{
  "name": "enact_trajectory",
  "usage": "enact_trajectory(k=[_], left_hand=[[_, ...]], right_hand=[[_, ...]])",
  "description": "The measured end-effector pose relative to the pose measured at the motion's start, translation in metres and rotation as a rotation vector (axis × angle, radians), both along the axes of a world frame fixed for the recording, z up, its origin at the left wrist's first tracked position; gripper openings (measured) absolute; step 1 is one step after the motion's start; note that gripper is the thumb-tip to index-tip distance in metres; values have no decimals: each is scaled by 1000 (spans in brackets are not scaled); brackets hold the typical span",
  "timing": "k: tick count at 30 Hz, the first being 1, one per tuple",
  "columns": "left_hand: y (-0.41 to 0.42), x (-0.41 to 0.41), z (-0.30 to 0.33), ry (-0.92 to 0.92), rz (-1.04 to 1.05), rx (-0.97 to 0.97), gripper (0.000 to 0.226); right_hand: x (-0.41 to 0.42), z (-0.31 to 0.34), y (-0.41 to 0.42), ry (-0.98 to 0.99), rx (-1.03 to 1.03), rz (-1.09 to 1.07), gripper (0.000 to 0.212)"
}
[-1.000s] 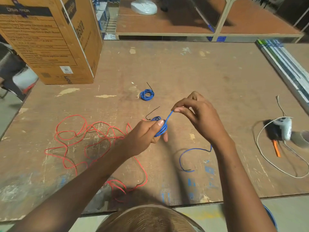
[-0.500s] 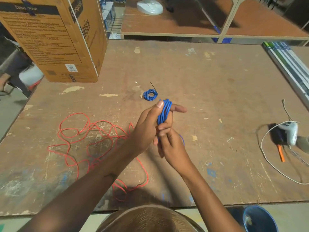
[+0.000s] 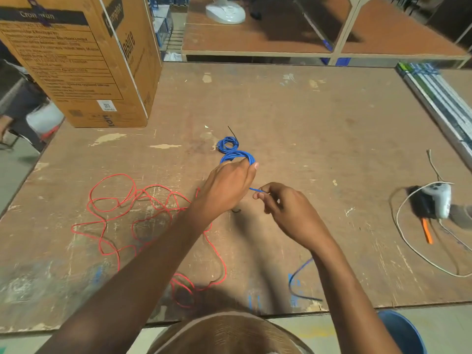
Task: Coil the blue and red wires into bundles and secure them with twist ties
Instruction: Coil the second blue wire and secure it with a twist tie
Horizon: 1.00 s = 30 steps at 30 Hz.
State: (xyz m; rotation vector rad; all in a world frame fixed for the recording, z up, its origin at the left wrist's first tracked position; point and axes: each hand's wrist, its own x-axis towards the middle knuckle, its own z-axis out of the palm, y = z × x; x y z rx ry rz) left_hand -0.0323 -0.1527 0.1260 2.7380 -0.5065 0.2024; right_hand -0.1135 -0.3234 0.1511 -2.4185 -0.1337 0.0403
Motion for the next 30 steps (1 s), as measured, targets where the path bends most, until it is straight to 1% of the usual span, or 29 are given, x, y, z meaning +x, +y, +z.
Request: enact_trajectory(k=[3,4,5,7,8,10,12,14,15,16,18,19,20,22,24,26,28,30], left_hand=[[11,-5,-6,87,-49,-41,64],[14,-9,-8,111,-89,-99,62],[18,-16,-8,146,-140,-187,59],[21,-32,-2,348,-210,-457,55],[21,-39,3,473,-244,-566,55],[25,-46,10,685,-295,-734,59],[31,-48,18,803,-341,-866,62],[36,-45,27,873,-422,-903,62],[37,-44,31,907,-461,-909,61],[37,-44,33,938,-482,-930,60],[34,-47,37,1004,-480,-1084,58],[31,-48,38,1010,-462,-1190,57],[25,-49,38,983,-437,-1297,56],[15,-49,41,873,-393,-1452,52],[8,-46,44,745,-368,-1461,56],[1,-43,44,625,-354,-1393,53],[-7,-42,42,539,-332,-1382,50],[-11,-41,38,486,-300,-1375,49]], right_hand=[[9,10,-18,-56,-206,34,17],[13,15,-24,-103,-261,42,16],[18,20,-31,-154,-289,58,16],[29,26,-42,-217,-263,126,17],[34,26,-46,-224,-197,165,18],[44,19,-49,-249,13,229,16],[50,6,-45,-278,222,236,13],[53,-10,-36,-248,448,197,13],[52,-17,-30,-229,560,177,17],[51,-23,-23,-211,655,148,25],[44,-37,-3,-165,784,66,46],[39,-44,8,-138,834,14,52],[35,-53,20,-101,873,-34,54],[22,-68,43,-36,886,-112,41],[4,-80,61,-3,760,-97,30],[-11,-81,72,32,585,-18,24],[-18,-67,76,57,414,80,21],[-19,-46,73,152,265,190,12]])
